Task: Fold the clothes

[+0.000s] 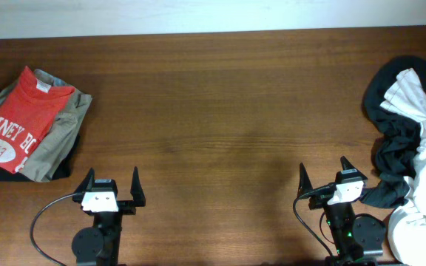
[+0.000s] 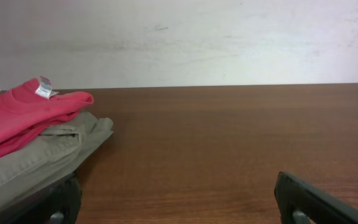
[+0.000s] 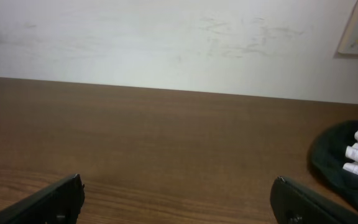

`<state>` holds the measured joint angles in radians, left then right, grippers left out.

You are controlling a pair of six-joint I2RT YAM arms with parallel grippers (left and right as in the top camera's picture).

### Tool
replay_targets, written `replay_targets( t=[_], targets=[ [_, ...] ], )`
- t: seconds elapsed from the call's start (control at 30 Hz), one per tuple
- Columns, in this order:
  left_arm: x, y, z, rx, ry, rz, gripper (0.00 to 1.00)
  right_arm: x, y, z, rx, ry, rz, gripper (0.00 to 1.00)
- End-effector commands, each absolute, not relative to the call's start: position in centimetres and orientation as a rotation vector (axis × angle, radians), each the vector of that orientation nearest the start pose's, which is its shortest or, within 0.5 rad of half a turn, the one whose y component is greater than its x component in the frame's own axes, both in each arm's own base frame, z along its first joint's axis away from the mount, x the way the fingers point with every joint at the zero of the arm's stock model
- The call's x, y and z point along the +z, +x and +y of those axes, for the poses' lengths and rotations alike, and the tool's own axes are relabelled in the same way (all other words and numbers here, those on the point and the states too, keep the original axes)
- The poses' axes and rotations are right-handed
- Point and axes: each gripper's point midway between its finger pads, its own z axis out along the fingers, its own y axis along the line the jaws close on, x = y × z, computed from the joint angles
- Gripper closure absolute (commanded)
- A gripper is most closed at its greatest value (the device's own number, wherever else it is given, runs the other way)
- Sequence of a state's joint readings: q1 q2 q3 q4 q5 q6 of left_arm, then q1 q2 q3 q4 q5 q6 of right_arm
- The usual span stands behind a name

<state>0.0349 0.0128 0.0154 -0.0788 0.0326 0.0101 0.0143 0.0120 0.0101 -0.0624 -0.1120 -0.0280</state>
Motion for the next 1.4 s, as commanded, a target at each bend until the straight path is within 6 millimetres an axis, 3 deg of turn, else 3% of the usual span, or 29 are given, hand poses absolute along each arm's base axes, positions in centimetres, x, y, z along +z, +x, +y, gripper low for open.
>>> replay_targets(
  t=[0.0, 1.0, 1.1, 1.27, 1.37],
  targets=[
    [15.7, 24.6, 0.4, 0.012, -0.003, 1.647, 0.01, 15.8, 24.5, 2.2, 0.074, -0.116, 1.636, 0.01],
    [15.7, 24.6, 0.4, 0.009, -0.001, 1.647, 0.01, 15.9, 24.5, 2.2, 0.113, -0.076, 1.635, 0.01],
    [15.8, 24.6, 0.4, 0.008, 0.0, 1.646, 0.01, 16.7, 24.4, 2.2, 0.118, -0.069, 1.63, 0.01],
    [19.1, 24.3, 0.3, 0.006, -0.002, 1.714, 0.01, 20.6, 23.4, 1.5, 0.099, -0.026, 1.703, 0.01],
    [21.8, 25.6, 0.4, 0.004, -0.004, 1.804, 0.01, 22.5, 24.3, 1.3, 0.088, -0.013, 1.853, 0.01]
  ],
)
